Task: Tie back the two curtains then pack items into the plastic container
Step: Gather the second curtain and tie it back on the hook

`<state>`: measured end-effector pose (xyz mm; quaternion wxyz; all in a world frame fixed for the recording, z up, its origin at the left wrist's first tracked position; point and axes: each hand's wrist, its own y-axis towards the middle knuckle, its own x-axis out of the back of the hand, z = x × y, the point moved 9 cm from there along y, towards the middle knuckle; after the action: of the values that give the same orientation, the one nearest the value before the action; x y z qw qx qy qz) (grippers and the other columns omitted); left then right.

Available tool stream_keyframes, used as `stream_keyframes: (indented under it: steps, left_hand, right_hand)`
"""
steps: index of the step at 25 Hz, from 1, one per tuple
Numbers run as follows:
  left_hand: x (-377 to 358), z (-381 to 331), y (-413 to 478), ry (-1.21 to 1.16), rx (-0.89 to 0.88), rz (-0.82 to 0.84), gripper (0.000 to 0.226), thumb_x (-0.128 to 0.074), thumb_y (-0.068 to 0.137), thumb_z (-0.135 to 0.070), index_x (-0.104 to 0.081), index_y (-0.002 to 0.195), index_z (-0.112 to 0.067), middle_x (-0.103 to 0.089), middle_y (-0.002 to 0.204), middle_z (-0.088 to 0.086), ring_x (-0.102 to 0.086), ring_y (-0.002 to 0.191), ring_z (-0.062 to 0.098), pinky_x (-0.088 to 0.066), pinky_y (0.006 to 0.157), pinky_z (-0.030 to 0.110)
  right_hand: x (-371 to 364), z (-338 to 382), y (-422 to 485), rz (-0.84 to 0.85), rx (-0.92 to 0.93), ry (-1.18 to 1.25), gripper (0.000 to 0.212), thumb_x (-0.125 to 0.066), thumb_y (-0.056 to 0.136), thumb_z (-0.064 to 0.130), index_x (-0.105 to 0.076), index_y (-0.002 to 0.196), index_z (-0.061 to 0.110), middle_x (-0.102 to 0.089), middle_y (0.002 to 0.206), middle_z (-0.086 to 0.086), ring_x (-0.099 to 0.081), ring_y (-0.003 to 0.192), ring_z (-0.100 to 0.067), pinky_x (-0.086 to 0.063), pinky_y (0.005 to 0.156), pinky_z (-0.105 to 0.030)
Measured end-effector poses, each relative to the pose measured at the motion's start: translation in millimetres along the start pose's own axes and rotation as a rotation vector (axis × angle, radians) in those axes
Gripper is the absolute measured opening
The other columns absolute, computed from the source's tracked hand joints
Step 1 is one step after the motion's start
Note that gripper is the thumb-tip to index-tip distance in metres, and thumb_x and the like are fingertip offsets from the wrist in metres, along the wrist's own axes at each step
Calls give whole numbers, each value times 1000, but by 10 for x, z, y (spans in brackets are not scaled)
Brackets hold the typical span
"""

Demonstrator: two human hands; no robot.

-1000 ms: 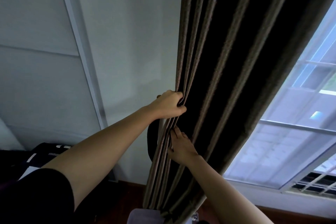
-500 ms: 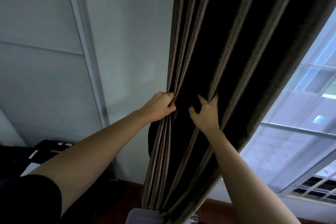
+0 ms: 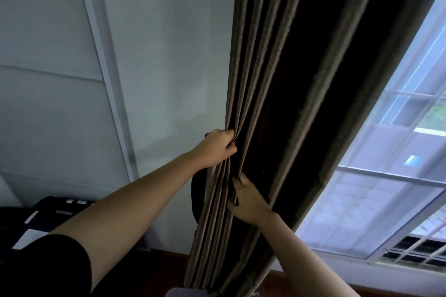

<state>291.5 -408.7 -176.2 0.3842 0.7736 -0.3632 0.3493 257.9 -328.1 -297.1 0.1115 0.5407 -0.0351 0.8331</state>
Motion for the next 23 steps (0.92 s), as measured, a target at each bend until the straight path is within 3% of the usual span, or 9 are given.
stream_keyframes:
  steps: [3, 5, 8, 9, 11, 13, 16, 19, 23]
  left_hand:
    - [-24, -61, 25, 10, -2, 9, 21, -49, 89, -12, -43, 70, -5, -47, 62, 7, -47, 53, 21, -33, 59, 31]
    - [-41, -157, 30, 6, -14, 25, 24, -52, 89, -17, -43, 70, -5, -47, 60, 4, -47, 50, 19, -36, 55, 32]
    - [-53, -307, 8, 108, -12, -20, 43, -57, 87, -43, -48, 73, -4, -52, 60, 3, -51, 52, 16, -43, 55, 29]
    - [-46, -324, 5, 138, -8, -55, 43, -57, 87, -43, -47, 73, -3, -53, 61, 4, -51, 53, 18, -45, 59, 32]
    - [-23, -320, 0, 98, -16, -100, 30, -56, 89, -24, -43, 70, -5, -49, 60, 5, -49, 53, 21, -46, 61, 37]
    - [-9, -238, 11, 63, 1, -91, 18, -53, 88, -13, -48, 74, -2, -56, 67, 14, -56, 61, 29, -47, 63, 40]
    - [33, -136, -8, 40, 17, -108, 18, -56, 88, -15, -53, 82, 2, -62, 78, 18, -59, 68, 29, -43, 65, 35]
    - [27, -201, -44, 29, -17, -111, 15, -55, 88, -12, -53, 80, 2, -61, 75, 17, -54, 63, 25, -37, 61, 29]
    - [43, -196, -89, 54, -27, -142, 17, -55, 87, -10, -52, 76, 2, -61, 72, 20, -50, 59, 22, -34, 59, 29]
  right_hand:
    - [17, 10, -33, -8, -4, -44, 66, -56, 83, 32, -31, 142, 14, -11, 155, -3, -34, 130, -33, -35, 106, -34]
    - [25, 97, -50, -15, 31, -78, 66, -54, 85, 31, -28, 144, 13, -13, 155, -7, -29, 134, -34, -29, 109, -34]
    - [45, 219, -70, -20, 20, -123, 70, -52, 87, 33, -23, 147, 11, -13, 155, -11, -22, 138, -32, -19, 114, -34]
    - [40, 206, -68, -15, 5, -117, 71, -50, 85, 38, -24, 146, 12, -13, 156, -11, -23, 138, -32, -18, 115, -35]
    - [74, 158, -113, -20, 7, -141, 72, -46, 81, 48, -32, 143, 15, -13, 156, -10, -21, 141, -30, -12, 117, -38]
    - [392, 144, -219, -269, 14, -172, 58, -54, 80, 44, -50, 132, 19, -15, 157, -11, -16, 144, -31, -4, 115, -42]
    - [1126, 44, -619, -866, -145, -21, 46, -66, 77, 27, -59, 123, 21, -18, 152, -20, -21, 140, -37, -15, 114, -47]
    - [1405, -136, -556, -883, -277, 58, 60, -67, 77, 22, -49, 134, 21, -1, 153, -25, -17, 138, -41, -22, 113, -43]
    - [1567, -384, -595, -930, -433, 35, 60, -64, 76, 23, -48, 134, 29, -5, 152, -20, -21, 131, -38, -21, 110, -46]
